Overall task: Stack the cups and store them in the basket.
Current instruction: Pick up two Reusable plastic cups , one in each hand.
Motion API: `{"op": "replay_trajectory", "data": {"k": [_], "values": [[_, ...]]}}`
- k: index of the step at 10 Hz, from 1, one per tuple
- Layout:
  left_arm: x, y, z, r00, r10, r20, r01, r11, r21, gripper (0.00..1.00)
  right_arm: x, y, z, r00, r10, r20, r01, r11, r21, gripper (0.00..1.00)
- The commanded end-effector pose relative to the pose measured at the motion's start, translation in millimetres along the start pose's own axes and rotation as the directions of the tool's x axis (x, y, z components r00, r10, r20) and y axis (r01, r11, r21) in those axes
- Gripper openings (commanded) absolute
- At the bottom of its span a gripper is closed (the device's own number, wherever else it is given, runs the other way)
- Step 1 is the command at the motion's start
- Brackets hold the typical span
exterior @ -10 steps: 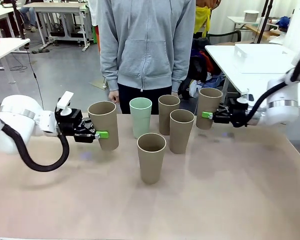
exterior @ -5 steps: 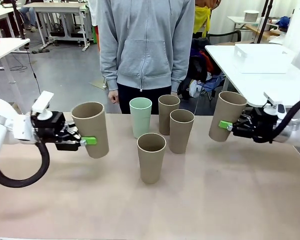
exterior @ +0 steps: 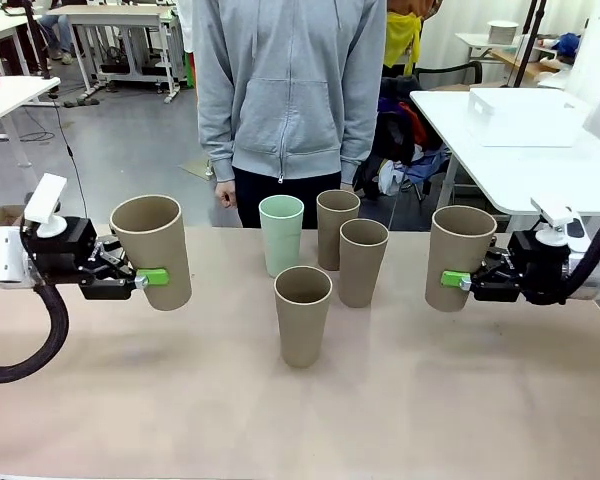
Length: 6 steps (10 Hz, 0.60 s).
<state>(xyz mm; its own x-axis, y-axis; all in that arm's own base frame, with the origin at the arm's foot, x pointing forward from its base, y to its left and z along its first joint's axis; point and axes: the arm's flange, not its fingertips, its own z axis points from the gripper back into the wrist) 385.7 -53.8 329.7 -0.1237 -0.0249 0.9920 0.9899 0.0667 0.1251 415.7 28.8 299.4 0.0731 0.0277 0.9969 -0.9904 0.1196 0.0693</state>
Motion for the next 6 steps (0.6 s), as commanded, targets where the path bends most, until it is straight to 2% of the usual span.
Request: {"op": "replay_trajectory", "data": {"k": [1,6], "values": [[-11.8,-18.1,-2.9,1.0,-0.024,-0.015,0.024,1.0,-0.002,0.85,9.6,12.7,6.5,1.0,0.007,-0.004,-0.007,1.0,-0.01,0.84],[-9.6,-21.2,-11.3,0.999,-0.052,0.009,0.052,0.998,0.026,0.85,22.4,24.9,29.2,0.999,0.014,0.047,-0.015,1.0,0.025,0.84]]}}
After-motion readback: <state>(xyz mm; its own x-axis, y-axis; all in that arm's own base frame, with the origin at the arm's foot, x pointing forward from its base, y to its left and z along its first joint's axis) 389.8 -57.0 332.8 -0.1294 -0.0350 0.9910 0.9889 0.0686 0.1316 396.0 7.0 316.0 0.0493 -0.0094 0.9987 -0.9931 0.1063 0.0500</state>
